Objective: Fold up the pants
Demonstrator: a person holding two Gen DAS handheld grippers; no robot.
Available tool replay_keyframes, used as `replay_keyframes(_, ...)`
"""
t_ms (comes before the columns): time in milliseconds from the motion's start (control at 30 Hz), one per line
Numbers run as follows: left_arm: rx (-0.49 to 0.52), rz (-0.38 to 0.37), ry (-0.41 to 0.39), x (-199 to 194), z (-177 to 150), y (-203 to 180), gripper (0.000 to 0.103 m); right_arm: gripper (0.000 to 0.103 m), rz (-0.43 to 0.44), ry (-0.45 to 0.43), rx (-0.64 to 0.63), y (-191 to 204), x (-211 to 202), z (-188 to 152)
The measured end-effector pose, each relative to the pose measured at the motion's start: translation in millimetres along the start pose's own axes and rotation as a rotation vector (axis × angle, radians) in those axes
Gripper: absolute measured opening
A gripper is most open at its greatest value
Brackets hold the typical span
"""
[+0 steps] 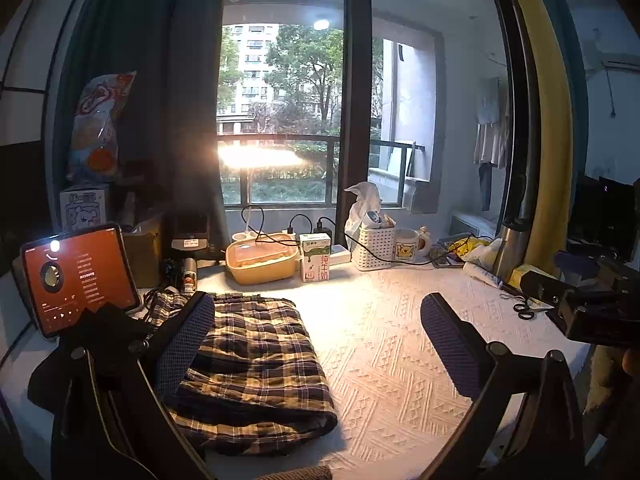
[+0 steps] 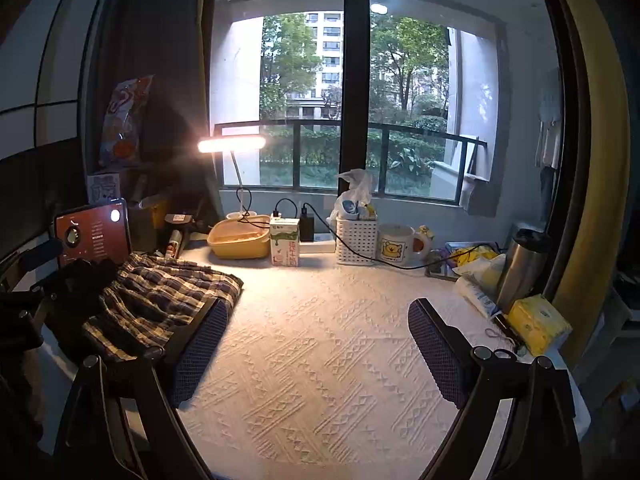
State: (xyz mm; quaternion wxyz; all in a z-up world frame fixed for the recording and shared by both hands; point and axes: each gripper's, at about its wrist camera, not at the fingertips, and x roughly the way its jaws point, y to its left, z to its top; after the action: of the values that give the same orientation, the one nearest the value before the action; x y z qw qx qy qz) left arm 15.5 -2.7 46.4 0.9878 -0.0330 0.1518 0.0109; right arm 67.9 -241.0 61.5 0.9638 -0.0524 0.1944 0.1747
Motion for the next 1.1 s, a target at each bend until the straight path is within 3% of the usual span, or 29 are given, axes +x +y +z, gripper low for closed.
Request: replay_keyframes(1100, 0.017, 0.019, 0.012, -1.5, -1.7, -0.6, 0.102, 0.093, -0.001, 0.018, 0.009, 1.4, 1.3, -3.4)
